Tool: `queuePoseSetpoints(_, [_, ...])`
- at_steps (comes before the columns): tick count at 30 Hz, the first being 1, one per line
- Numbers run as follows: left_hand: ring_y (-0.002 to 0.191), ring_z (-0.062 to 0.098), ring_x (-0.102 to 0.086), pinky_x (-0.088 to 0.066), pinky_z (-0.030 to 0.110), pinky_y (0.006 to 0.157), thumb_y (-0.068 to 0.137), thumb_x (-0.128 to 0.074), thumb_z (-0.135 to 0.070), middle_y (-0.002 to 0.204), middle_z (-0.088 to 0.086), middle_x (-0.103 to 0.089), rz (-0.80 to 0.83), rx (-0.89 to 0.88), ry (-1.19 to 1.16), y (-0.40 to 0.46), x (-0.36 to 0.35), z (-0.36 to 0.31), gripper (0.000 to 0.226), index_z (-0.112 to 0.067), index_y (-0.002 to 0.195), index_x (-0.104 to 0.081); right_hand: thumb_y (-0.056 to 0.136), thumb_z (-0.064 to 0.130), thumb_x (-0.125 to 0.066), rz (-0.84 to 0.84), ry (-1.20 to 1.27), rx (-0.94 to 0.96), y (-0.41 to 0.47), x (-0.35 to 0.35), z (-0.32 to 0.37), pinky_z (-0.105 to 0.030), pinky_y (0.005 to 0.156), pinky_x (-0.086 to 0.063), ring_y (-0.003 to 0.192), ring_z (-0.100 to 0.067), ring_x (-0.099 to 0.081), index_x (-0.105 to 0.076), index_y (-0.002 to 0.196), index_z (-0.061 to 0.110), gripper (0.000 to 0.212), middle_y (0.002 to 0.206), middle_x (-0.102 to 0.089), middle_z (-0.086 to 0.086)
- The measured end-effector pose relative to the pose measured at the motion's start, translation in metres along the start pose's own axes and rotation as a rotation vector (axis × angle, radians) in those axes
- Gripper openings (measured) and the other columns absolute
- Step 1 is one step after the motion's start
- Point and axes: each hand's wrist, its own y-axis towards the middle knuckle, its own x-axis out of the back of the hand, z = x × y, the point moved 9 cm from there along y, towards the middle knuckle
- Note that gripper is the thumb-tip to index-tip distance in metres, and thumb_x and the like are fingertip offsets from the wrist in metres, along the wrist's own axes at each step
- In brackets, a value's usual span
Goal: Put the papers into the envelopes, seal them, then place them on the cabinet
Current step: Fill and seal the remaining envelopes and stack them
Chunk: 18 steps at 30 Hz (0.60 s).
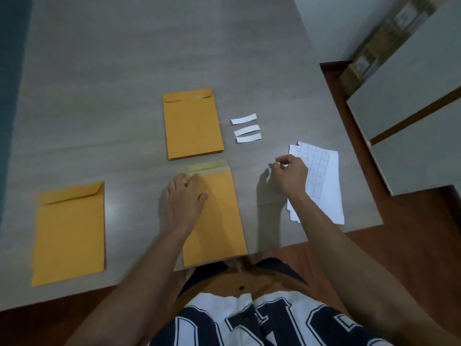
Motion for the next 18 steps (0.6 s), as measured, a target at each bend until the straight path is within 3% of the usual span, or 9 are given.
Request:
queuePoseSetpoints(7, [0.118, 0.033, -0.045, -0.038, 0.044, 0.092, 0.078, -0.071, -0.02, 0.127, 0.012, -0.052, 0.037, -0.151, 0.004, 0.001, 0.001, -0.071, 0.051, -0.009, 0.126, -0.057, 0.083, 0.032, -0.068, -0.199, -0.175, -0.079, -0.016, 0.065, -0.05, -0.032, 0.088, -0.044, 0.109, -0.027, -0.054, -0.07, 0.107, 0.015, 0.03, 0.11, -0.064, -0.01])
queuePoseSetpoints(12, [0.114, 0.026, -0.046, -0.041, 0.035, 0.089, 0.084, -0.063, -0.027, 0.121, 0.007, -0.051, 0.201, -0.253, -0.179, -0.007, -0.03, -0.154, 0.043, -0.007, 0.122, -0.059, 0.079, 0.042, -0.072, -0.239, -0.241, -0.177, -0.016, 0.106, -0.088, -0.039, 0.092, -0.046, 0.114, -0.03, -0.051, -0.061, 0.119, 0.012, 0.051, 0.119, -0.057, -0.014])
queuePoseSetpoints(15, [0.117, 0.023, -0.047, -0.045, 0.039, 0.097, 0.086, -0.057, -0.039, 0.125, 0.004, -0.048, 0.306, -0.207, -0.221, -0.013, -0.055, -0.195, 0.054, -0.012, 0.134, -0.053, 0.076, 0.051, -0.074, -0.198, -0.28, -0.213, -0.01, 0.117, -0.104, -0.04, 0.093, -0.046, 0.119, -0.028, -0.047, -0.056, 0.124, 0.013, 0.064, 0.125, -0.053, -0.011])
queuePoseSetpoints(18, [0.105, 0.024, -0.055, -0.051, 0.04, 0.091, 0.085, -0.056, -0.046, 0.117, 0.003, -0.05, 0.347, -0.139, -0.307, -0.018, -0.07, -0.225, 0.045, -0.019, 0.121, -0.058, 0.073, 0.053, -0.076, -0.127, -0.327, -0.21, -0.005, 0.116, -0.108, -0.038, 0.093, -0.045, 0.119, -0.025, -0.046, -0.05, 0.126, 0.013, 0.072, 0.126, -0.049, -0.009])
